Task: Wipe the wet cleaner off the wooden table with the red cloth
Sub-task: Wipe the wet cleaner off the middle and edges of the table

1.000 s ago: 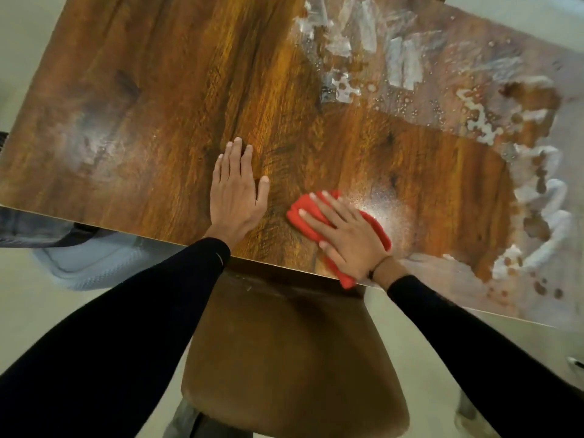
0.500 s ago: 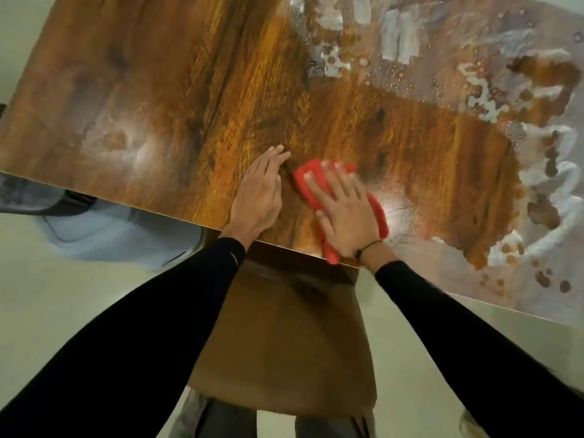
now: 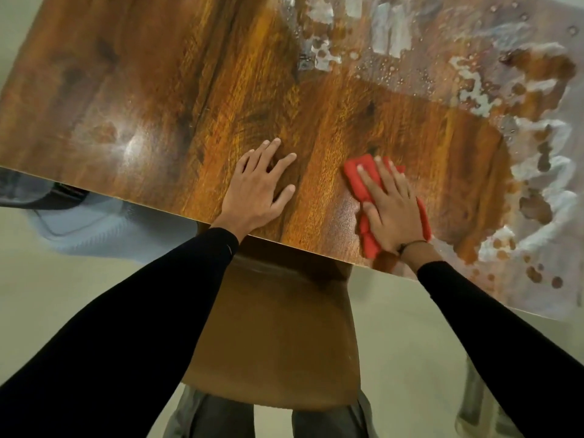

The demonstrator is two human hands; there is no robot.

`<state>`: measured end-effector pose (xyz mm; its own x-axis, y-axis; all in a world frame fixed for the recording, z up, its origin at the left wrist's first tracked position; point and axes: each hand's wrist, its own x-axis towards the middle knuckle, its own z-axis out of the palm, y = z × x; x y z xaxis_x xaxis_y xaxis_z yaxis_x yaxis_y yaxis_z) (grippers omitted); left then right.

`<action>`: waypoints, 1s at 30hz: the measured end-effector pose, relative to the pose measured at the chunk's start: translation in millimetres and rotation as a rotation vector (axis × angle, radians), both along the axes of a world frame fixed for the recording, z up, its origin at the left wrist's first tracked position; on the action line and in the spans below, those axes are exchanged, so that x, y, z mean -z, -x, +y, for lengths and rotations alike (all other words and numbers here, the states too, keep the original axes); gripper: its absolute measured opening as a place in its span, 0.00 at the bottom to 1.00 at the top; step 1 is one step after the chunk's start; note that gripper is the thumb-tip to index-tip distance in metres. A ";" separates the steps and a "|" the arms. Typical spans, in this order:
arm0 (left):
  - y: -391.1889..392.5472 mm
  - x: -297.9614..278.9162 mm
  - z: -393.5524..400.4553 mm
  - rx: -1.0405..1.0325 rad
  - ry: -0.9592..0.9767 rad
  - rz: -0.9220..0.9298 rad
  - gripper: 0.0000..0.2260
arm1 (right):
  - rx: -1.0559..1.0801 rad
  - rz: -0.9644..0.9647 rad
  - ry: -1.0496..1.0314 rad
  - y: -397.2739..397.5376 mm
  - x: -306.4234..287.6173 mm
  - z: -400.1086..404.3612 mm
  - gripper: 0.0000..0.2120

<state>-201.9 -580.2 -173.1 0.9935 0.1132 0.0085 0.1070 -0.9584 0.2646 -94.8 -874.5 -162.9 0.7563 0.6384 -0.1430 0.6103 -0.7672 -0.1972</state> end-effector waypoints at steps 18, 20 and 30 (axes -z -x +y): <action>-2.1 8.9 4.4 0.010 -0.121 0.009 0.33 | 0.445 -0.023 0.016 -17.2 6.0 -27.3 0.35; -1.4 10.8 3.7 0.013 -0.125 0.006 0.32 | 0.592 -0.018 0.025 -7.1 6.3 6.8 0.37; -4.0 7.3 0.5 -0.002 -0.126 0.022 0.33 | 0.025 -0.037 0.002 71.6 15.8 -28.1 0.37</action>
